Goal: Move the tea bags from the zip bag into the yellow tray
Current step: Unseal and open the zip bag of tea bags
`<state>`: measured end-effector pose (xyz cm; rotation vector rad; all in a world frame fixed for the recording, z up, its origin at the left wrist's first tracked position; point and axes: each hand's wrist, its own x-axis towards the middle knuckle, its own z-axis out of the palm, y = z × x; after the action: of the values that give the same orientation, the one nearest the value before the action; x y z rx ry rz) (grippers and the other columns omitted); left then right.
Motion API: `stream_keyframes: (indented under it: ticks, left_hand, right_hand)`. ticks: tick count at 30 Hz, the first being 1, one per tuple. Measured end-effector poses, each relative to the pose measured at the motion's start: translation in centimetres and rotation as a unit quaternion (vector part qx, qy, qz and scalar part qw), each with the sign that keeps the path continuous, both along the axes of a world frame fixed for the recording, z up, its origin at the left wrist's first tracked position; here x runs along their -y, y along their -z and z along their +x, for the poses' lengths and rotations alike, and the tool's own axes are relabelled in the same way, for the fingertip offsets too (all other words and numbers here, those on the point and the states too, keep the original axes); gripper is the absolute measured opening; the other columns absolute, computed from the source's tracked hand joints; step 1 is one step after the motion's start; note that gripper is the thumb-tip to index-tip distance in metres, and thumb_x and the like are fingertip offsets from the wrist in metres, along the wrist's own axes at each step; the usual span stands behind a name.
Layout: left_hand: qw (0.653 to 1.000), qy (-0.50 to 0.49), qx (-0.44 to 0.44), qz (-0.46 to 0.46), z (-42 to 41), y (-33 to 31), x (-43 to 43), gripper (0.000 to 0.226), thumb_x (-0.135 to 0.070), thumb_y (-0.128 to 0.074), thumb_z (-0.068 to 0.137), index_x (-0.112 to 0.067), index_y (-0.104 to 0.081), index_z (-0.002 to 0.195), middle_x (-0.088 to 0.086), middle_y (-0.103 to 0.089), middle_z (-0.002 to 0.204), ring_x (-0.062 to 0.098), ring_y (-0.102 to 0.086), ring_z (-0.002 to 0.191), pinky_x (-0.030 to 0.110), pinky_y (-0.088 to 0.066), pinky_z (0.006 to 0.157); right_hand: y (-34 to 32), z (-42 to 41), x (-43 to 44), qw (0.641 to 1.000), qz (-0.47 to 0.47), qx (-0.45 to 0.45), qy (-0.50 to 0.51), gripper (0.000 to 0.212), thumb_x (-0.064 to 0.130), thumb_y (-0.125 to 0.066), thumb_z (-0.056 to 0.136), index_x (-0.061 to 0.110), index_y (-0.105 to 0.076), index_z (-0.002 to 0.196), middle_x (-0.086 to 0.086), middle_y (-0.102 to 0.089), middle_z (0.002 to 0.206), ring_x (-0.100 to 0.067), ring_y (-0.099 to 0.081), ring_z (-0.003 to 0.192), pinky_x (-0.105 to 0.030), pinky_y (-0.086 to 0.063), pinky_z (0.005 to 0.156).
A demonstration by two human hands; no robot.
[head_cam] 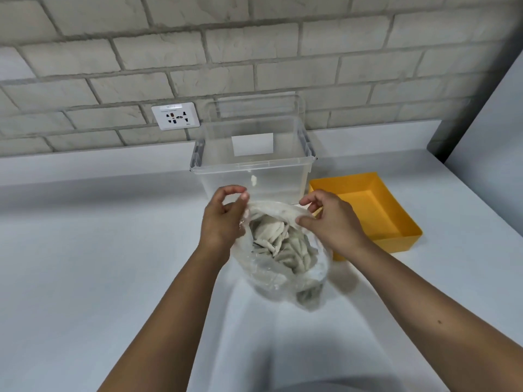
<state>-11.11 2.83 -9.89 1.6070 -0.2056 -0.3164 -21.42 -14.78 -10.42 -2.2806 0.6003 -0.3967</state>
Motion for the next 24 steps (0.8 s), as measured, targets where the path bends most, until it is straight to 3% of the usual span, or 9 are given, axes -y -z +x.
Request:
stream_keyframes:
  ticks: [4, 10, 12, 14, 16, 18, 19, 21, 24]
  left_hand:
    - [0.994, -0.11, -0.022, 0.01, -1.0, 2.9, -2.4, 0.01, -0.03, -0.061, 0.098, -0.038, -0.063, 0.103, 0.004, -0.058, 0.067, 0.017, -0.053, 0.056, 0.028, -0.048, 0.056]
    - [0.946, -0.071, 0.186, 0.257, -1.1, 2.4, -4.3, 0.015, -0.038, -0.054, 0.096, -0.042, -0.06, 0.109, -0.011, -0.066, 0.105, 0.011, -0.065, 0.081, 0.036, -0.052, 0.078]
    - [0.913, -0.036, 0.184, 0.361, -0.8, 2.0, -3.5, 0.03, -0.054, -0.051, 0.095, -0.034, -0.054, 0.117, -0.01, -0.065, 0.105, 0.017, -0.065, 0.091, 0.036, -0.049, 0.08]
    - [0.884, 0.011, 0.156, 0.44, -0.4, 2.6, -2.9, 0.043, -0.062, -0.051, 0.093, -0.02, -0.056, 0.105, -0.002, -0.065, 0.092, 0.025, -0.061, 0.089, 0.033, -0.044, 0.074]
    - [0.93, 0.027, 0.09, 0.356, -0.6, 3.6, -2.9, 0.049, -0.055, -0.052, 0.096, -0.009, -0.055, 0.08, 0.002, -0.059, 0.074, 0.026, -0.056, 0.077, 0.032, -0.04, 0.065]
    - [0.987, 0.02, -0.1, 0.124, -1.1, 4.0, -3.1, 0.051, -0.047, -0.053, 0.099, 0.0, -0.064, 0.081, 0.006, -0.065, 0.074, 0.027, -0.062, 0.075, 0.033, -0.05, 0.068]
    - [0.973, 0.031, -0.231, -0.006, -1.4, 3.9, -3.1, 0.047, -0.044, -0.052, 0.101, -0.002, -0.07, 0.09, 0.007, -0.071, 0.082, 0.025, -0.067, 0.077, 0.033, -0.057, 0.071]
    - [0.897, 0.066, -0.399, -0.177, -1.5, 4.0, -3.3, 0.045, -0.043, -0.051, 0.1, -0.004, -0.072, 0.104, 0.007, -0.073, 0.094, 0.018, -0.071, 0.081, 0.03, -0.061, 0.078]
    - [0.864, 0.074, -0.445, -0.225, -1.0, 4.8, -3.4, 0.044, -0.048, -0.055, 0.094, -0.008, -0.073, 0.088, 0.0, -0.068, 0.076, 0.012, -0.067, 0.064, 0.025, -0.062, 0.07]
  right_hand:
    - [1.6, -1.0, -0.1, 0.991, -0.025, -0.133, 0.013, 0.038, 0.043, -0.077, 0.076, 0.025, -0.059, 0.105, 0.007, -0.06, 0.099, -0.014, -0.059, 0.09, -0.03, -0.047, 0.071]
    - [2.4, -0.7, -0.3, 0.998, 0.01, 0.008, 0.058, 0.019, 0.038, -0.072, 0.085, 0.02, -0.072, 0.093, 0.007, -0.069, 0.09, -0.009, -0.062, 0.084, -0.025, -0.046, 0.07]
    - [2.6, -0.3, -0.4, 0.997, 0.005, -0.035, 0.069, 0.028, 0.046, -0.067, 0.086, 0.018, -0.068, 0.09, 0.004, -0.066, 0.087, -0.015, -0.062, 0.082, -0.031, -0.048, 0.068]
    - [3.3, -0.4, -0.8, 0.995, 0.03, -0.079, 0.059, 0.04, 0.049, -0.061, 0.089, 0.011, -0.063, 0.077, -0.005, -0.067, 0.076, -0.025, -0.063, 0.075, -0.04, -0.048, 0.066]
    - [4.0, -0.7, -1.5, 0.991, 0.11, -0.057, 0.049, 0.045, 0.044, -0.06, 0.092, 0.004, -0.064, 0.073, -0.015, -0.069, 0.074, -0.032, -0.065, 0.07, -0.044, -0.051, 0.065]
    - [4.0, -0.9, -1.8, 0.963, 0.263, -0.019, 0.062, 0.034, 0.038, -0.06, 0.094, 0.008, -0.071, 0.081, -0.021, -0.071, 0.083, -0.036, -0.064, 0.068, -0.04, -0.052, 0.06]
    - [3.7, -0.9, -1.7, 0.929, 0.362, -0.013, 0.072, 0.03, 0.035, -0.06, 0.095, 0.01, -0.072, 0.086, -0.021, -0.07, 0.085, -0.034, -0.062, 0.066, -0.036, -0.05, 0.055]
    - [3.1, -0.6, -1.4, 0.84, 0.535, -0.014, 0.088, 0.024, 0.03, -0.059, 0.096, 0.009, -0.069, 0.092, -0.013, -0.067, 0.081, -0.022, -0.062, 0.062, -0.025, -0.05, 0.048]
    - [3.0, 0.1, -0.8, 0.746, 0.652, 0.0, 0.134, 0.02, 0.027, -0.058, 0.096, 0.011, -0.066, 0.087, -0.003, -0.065, 0.076, -0.015, -0.065, 0.061, -0.028, -0.057, 0.052]
